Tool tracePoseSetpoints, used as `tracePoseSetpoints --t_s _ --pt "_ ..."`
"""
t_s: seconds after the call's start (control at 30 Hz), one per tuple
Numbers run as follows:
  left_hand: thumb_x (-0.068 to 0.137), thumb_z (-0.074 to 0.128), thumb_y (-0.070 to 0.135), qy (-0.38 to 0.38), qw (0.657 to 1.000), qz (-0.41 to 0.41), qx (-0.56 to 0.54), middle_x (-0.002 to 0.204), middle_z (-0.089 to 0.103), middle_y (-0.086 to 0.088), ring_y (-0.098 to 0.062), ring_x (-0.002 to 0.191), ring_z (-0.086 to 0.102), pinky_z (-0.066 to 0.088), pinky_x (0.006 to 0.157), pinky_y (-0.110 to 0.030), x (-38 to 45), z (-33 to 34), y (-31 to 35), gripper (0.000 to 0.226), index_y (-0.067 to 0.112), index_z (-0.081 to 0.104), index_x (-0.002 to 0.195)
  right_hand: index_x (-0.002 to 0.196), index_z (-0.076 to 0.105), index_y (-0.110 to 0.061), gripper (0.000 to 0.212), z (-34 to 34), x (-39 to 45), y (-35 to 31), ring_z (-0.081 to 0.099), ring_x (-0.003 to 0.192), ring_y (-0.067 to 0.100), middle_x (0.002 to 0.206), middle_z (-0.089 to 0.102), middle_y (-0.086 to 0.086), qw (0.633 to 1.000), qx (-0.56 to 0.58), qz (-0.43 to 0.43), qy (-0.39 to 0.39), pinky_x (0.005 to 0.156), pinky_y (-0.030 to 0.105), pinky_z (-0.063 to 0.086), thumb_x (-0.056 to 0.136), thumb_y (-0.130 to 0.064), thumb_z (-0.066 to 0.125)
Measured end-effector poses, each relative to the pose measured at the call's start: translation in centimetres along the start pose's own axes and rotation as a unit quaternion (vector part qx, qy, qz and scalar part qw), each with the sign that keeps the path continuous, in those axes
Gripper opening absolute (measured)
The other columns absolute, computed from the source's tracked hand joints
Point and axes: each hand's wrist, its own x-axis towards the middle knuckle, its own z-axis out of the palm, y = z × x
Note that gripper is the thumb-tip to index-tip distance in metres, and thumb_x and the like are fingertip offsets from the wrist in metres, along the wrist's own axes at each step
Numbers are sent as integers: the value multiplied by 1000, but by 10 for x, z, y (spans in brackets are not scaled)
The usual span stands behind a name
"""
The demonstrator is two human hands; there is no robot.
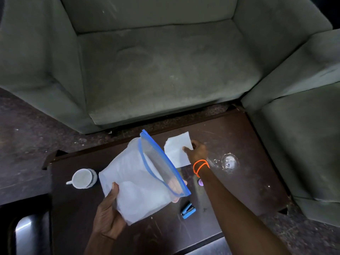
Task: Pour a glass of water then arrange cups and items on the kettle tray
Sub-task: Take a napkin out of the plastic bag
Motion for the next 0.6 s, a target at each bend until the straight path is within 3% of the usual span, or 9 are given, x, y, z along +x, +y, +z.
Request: tracePoseSetpoints --t_s 0.13,0.23,0.3,0.43,0.53,0.6 --pt "99 63 34 -12 999 19 49 146 64 -10 -30 127 67 61 91 -55 7 15 -10 42 19 67 138 126 61 4 50 -18 -5 -6 64 115 31 124 67 19 989 137 50 35 106 45 48 81 -5 80" --pt "87 82 36 -50 995 21 79 149 61 -10 -32 134 61 53 101 -62 5 34 -20 65 20 60 146 126 62 2 46 -44 -17 -7 66 102 21 112 69 10 966 248 72 29 93 31 55 85 -9 78" --pt "87 83 32 -59 995 -7 83 150 59 -12 -33 137 58 50 104 -63 4 48 -33 68 19 57 148 116 68 0 35 -70 -29 -1 69 91 25 100 72 12 938 330 99 -38 79 30 58 90 -23 74" --pt "99 65 21 -45 991 -35 119 143 65 -17 -35 131 64 56 101 -57 7 69 -72 45 12 62 143 114 71 -10 66 -139 -47 22 72 74 19 94 75 7 878 371 153 -261 65 30 57 89 -69 54" --pt "93 68 16 -43 988 -54 135 139 66 -20 -37 128 65 53 105 -59 5 87 -103 48 9 63 140 122 68 -17 68 -185 -54 43 68 77 17 102 71 5 874 339 119 -328 66 30 54 83 -73 60" --pt "90 70 13 -40 987 -57 145 137 68 -20 -36 123 68 56 102 -55 2 96 -126 51 8 62 140 124 67 -24 54 -209 -58 52 65 84 15 110 68 2 899 284 74 -325 69 29 51 83 -58 72"
